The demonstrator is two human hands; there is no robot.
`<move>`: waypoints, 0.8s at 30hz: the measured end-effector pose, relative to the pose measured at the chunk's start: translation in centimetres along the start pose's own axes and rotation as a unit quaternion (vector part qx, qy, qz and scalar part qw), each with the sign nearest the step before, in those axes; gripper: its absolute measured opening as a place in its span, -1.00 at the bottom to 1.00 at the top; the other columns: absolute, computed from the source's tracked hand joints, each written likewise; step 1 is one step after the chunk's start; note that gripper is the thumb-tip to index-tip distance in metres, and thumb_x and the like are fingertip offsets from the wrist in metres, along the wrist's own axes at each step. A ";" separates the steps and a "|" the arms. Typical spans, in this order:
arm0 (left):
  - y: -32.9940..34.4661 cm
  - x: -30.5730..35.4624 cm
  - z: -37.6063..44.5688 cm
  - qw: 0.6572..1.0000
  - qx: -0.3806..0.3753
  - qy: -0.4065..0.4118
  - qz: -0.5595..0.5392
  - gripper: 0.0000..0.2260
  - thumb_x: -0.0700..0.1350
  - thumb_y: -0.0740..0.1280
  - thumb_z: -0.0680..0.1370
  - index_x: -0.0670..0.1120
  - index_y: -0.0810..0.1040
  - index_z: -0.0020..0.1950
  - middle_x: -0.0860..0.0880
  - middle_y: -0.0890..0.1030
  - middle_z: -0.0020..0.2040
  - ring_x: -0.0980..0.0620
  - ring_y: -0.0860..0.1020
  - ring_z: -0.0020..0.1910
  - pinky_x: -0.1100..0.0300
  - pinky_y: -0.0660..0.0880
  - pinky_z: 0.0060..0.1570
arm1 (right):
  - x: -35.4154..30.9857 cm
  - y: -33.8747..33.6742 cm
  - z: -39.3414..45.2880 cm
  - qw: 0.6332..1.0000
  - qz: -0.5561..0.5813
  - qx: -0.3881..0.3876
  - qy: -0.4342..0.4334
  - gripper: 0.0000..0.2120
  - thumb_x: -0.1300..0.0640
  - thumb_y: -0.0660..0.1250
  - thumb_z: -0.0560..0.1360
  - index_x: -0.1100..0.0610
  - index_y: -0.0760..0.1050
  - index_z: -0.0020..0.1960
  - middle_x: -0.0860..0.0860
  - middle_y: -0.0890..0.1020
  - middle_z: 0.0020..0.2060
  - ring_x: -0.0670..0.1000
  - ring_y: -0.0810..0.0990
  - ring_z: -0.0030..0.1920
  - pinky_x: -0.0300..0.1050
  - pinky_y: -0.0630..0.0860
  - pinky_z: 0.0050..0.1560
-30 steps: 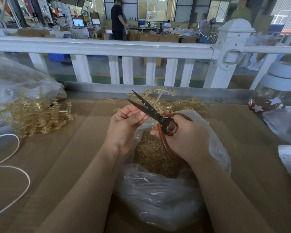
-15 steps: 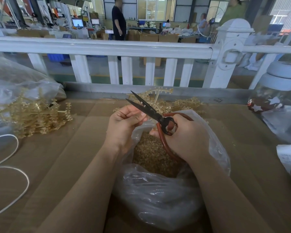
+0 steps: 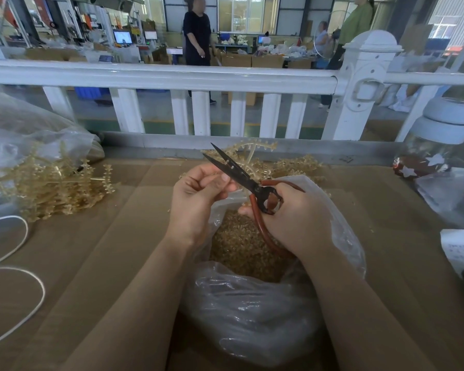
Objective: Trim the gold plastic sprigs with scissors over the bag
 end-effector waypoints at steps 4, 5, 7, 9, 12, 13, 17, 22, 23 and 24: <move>0.0 0.0 -0.1 1.000 0.018 0.004 0.023 -0.89 -0.37 0.33 0.55 -0.21 0.61 -0.09 -0.09 0.66 -0.28 0.08 0.61 -0.31 0.30 0.53 -0.26 | 0.2 0.3 0.0 1.000 -0.012 0.007 -0.005 -0.31 -0.55 0.17 0.36 0.03 0.67 -0.04 -0.13 0.70 -0.20 -0.11 0.62 -0.22 -0.14 0.63 -0.13; 0.0 0.0 -0.1 0.999 0.023 0.003 0.027 -0.88 -0.37 0.32 0.55 -0.20 0.61 -0.10 -0.10 0.66 -0.28 0.08 0.60 -0.31 0.30 0.53 -0.26 | 0.2 0.4 0.0 1.000 -0.011 0.001 -0.005 -0.32 -0.54 0.19 0.36 0.03 0.67 -0.03 -0.14 0.70 -0.20 -0.12 0.62 -0.22 -0.16 0.62 -0.12; 0.1 0.1 -0.1 0.999 0.029 0.001 0.028 -0.87 -0.38 0.32 0.55 -0.21 0.62 -0.10 -0.11 0.65 -0.28 0.08 0.59 -0.32 0.30 0.53 -0.27 | 0.2 0.4 0.0 1.000 -0.002 -0.010 -0.001 -0.28 -0.57 0.15 0.34 0.01 0.67 -0.01 -0.16 0.69 -0.19 -0.15 0.60 -0.22 -0.19 0.62 -0.10; 0.1 0.1 -0.1 0.999 0.032 -0.001 0.023 -0.88 -0.39 0.31 0.55 -0.23 0.60 -0.10 -0.12 0.63 -0.29 0.08 0.58 -0.33 0.30 0.53 -0.29 | 0.2 0.4 0.0 1.000 0.008 -0.014 -0.002 -0.23 -0.61 0.09 0.33 0.01 0.67 -0.01 -0.17 0.69 -0.19 -0.15 0.60 -0.21 -0.19 0.62 -0.09; 0.2 0.1 -0.1 0.999 0.024 0.005 0.030 -0.88 -0.41 0.29 0.55 -0.25 0.58 -0.10 -0.11 0.63 -0.32 0.09 0.58 -0.35 0.31 0.52 -0.29 | 0.2 0.3 0.0 1.000 0.016 -0.006 -0.008 -0.18 -0.64 0.03 0.33 0.02 0.67 0.00 -0.15 0.70 -0.18 -0.13 0.62 -0.20 -0.17 0.62 -0.09; 0.1 0.0 -0.1 0.999 0.020 0.008 0.037 -0.87 -0.42 0.29 0.55 -0.25 0.59 -0.10 -0.10 0.63 -0.33 0.09 0.58 -0.35 0.31 0.52 -0.29 | 0.2 0.3 0.0 1.000 0.019 -0.003 -0.010 -0.16 -0.64 0.00 0.33 0.02 0.67 0.00 -0.15 0.70 -0.18 -0.12 0.63 -0.19 -0.17 0.62 -0.08; -0.2 -0.2 0.1 0.997 0.006 0.020 0.080 -0.83 -0.42 0.30 0.54 -0.19 0.61 -0.11 -0.05 0.64 -0.33 0.09 0.58 -0.32 0.28 0.54 -0.21 | 0.2 0.3 -0.1 1.000 0.019 0.004 -0.020 -0.16 -0.63 0.01 0.35 0.03 0.66 0.03 -0.13 0.71 -0.15 -0.11 0.64 -0.16 -0.24 0.59 -0.05; -0.4 -0.3 0.3 0.996 -0.008 0.027 0.088 -0.83 -0.41 0.31 0.55 -0.18 0.60 -0.12 -0.04 0.63 -0.31 0.07 0.57 -0.29 0.25 0.54 -0.17 | 0.5 0.6 -0.2 0.999 0.027 0.003 -0.028 -0.27 -0.58 0.16 0.35 0.02 0.66 0.03 -0.16 0.70 -0.13 -0.17 0.60 -0.14 -0.34 0.50 -0.01; -0.4 -0.4 0.3 0.996 -0.012 0.029 0.087 -0.84 -0.40 0.31 0.55 -0.19 0.60 -0.12 -0.04 0.63 -0.31 0.07 0.57 -0.29 0.26 0.53 -0.17 | 0.5 0.6 -0.2 0.999 0.032 0.003 -0.027 -0.28 -0.58 0.16 0.35 0.01 0.66 0.02 -0.17 0.70 -0.14 -0.20 0.56 -0.16 -0.36 0.47 -0.02; -0.4 -0.4 0.3 0.996 -0.014 0.030 0.085 -0.84 -0.40 0.31 0.55 -0.18 0.60 -0.12 -0.04 0.63 -0.31 0.06 0.57 -0.29 0.26 0.53 -0.17 | 0.4 0.6 -0.2 0.999 0.035 0.003 -0.025 -0.27 -0.59 0.15 0.35 0.00 0.66 0.01 -0.18 0.69 -0.15 -0.23 0.52 -0.17 -0.38 0.44 -0.04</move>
Point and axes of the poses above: each hand's wrist, its own z-axis towards the middle knuckle, its own y-axis out of the palm, x = y × z, the point moved 1 cm from there along z, towards the middle knuckle
